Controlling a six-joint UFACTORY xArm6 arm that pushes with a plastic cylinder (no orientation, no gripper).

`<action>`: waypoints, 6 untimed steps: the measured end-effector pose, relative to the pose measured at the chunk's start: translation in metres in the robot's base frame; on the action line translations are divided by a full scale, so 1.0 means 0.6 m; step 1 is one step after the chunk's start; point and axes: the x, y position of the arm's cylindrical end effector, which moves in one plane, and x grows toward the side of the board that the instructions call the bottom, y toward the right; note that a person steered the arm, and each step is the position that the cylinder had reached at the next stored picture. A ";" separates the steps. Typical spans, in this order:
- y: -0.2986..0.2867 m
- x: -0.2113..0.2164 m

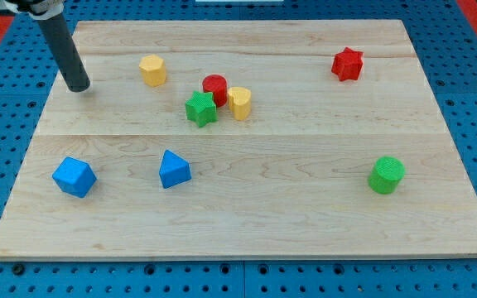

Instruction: Place the yellow hexagon on top of red circle

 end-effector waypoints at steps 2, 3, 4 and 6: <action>-0.005 0.000; -0.002 -0.005; -0.002 -0.005; 0.165 -0.006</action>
